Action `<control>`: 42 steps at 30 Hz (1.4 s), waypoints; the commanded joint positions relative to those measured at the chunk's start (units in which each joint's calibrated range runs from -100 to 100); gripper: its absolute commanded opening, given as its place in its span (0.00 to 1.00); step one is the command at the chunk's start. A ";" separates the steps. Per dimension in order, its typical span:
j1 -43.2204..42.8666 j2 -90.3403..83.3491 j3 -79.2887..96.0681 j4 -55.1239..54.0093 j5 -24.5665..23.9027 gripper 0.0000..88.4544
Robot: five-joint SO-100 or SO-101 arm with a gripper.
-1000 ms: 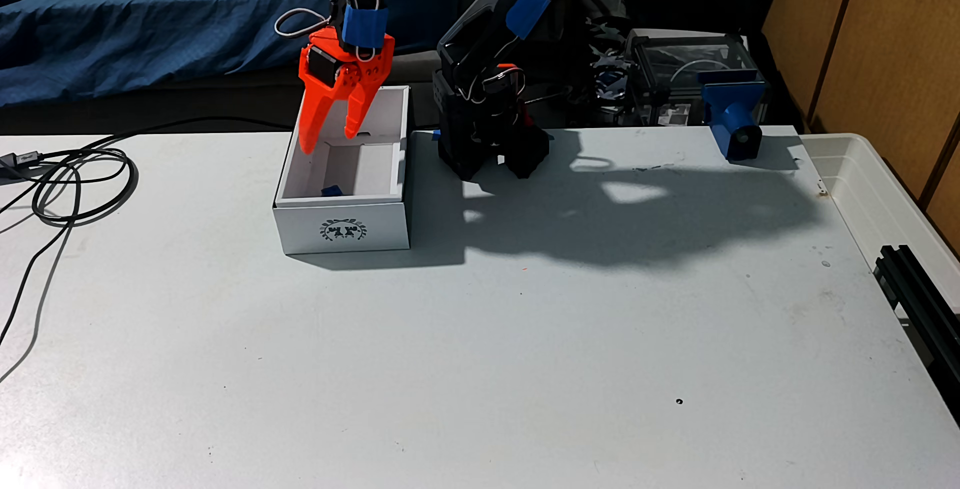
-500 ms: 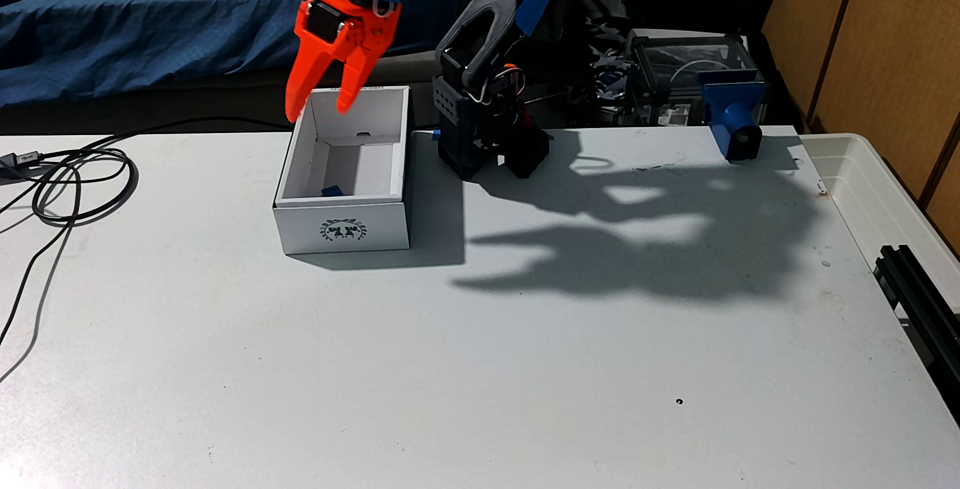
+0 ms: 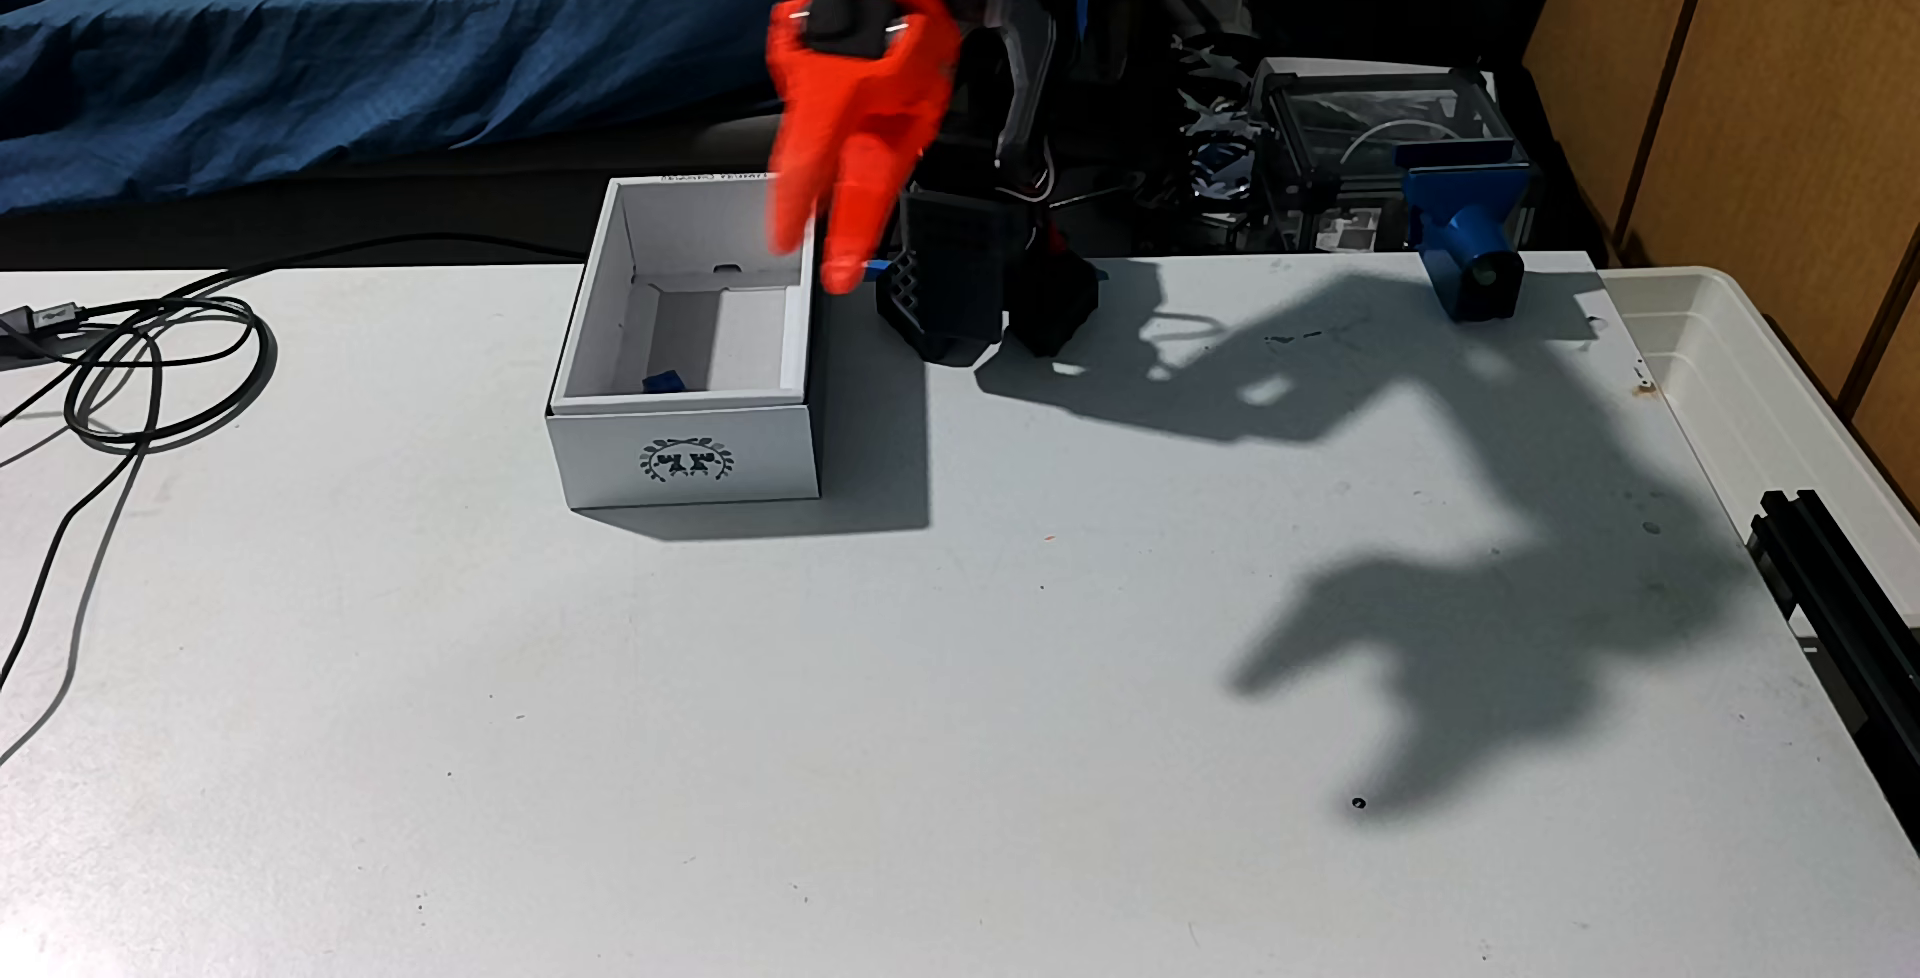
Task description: Grab the blue brick and place in box
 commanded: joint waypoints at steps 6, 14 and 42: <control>-9.09 -26.17 21.07 -2.72 0.18 0.31; -12.80 -35.39 39.17 -12.98 0.08 0.31; -15.70 -35.39 49.99 -9.87 -0.18 0.01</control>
